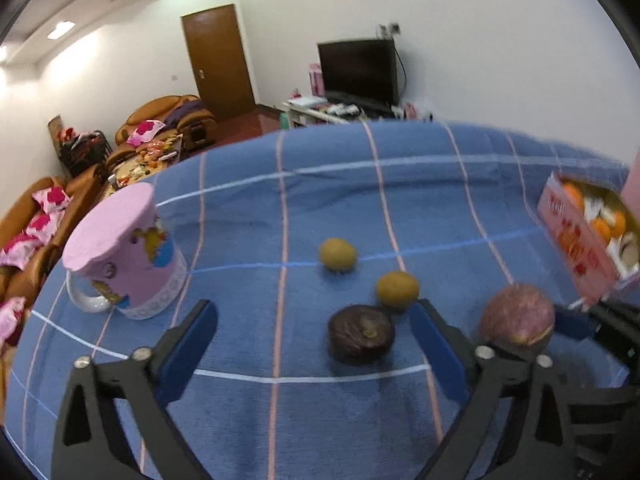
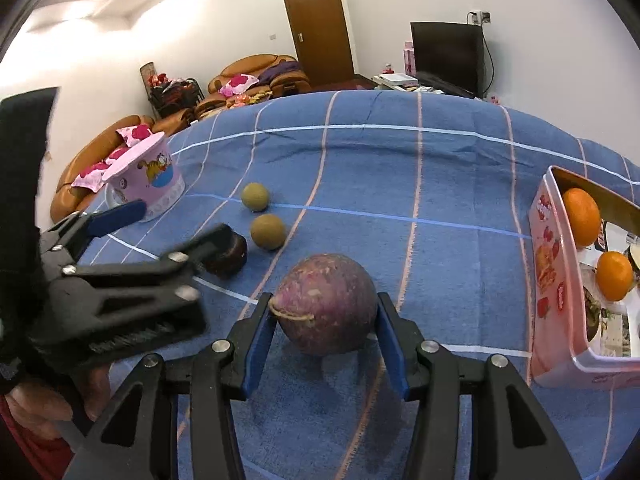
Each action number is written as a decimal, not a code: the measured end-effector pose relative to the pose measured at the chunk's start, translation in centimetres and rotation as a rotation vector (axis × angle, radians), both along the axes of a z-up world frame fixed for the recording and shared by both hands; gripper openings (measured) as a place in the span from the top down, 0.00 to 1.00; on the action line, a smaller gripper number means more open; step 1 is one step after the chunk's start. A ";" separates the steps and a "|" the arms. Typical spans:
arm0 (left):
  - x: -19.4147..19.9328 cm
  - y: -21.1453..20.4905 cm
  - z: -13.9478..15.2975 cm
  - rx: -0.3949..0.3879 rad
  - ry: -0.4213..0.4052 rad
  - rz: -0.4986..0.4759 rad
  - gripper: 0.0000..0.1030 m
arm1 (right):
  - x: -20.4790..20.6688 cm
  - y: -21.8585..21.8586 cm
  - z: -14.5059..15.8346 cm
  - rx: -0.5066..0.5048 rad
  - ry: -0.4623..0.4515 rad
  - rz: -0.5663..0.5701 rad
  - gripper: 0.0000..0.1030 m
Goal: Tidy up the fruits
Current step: 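Grasp the dark round fruit with the left tool while the right tool grasps the purple fruit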
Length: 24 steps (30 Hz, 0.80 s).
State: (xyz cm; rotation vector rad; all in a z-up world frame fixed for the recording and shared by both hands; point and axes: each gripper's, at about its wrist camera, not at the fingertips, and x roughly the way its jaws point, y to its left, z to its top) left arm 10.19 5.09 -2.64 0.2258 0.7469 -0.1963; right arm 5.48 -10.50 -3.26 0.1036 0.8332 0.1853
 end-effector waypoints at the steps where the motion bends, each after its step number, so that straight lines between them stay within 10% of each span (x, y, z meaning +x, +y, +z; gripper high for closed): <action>1: 0.2 -0.4 -0.4 0.025 0.007 0.001 0.08 | 0.1 -0.1 0.0 0.004 0.002 0.004 0.49; 4: 1.3 -0.4 -1.3 0.018 0.070 0.014 0.16 | 0.2 -0.4 0.0 0.008 0.007 0.008 0.49; 9: 2.2 0.6 -1.9 -0.067 0.142 0.024 0.63 | 0.4 0.1 0.0 -0.009 0.005 0.014 0.50; 15: 2.1 2.6 -1.6 -0.128 0.114 0.107 0.63 | -0.1 -1.0 0.3 0.052 -0.024 -0.005 0.51; 24: -0.8 5.3 1.3 -0.221 -0.138 0.244 0.63 | -2.8 -2.0 3.5 0.146 -0.223 0.012 0.51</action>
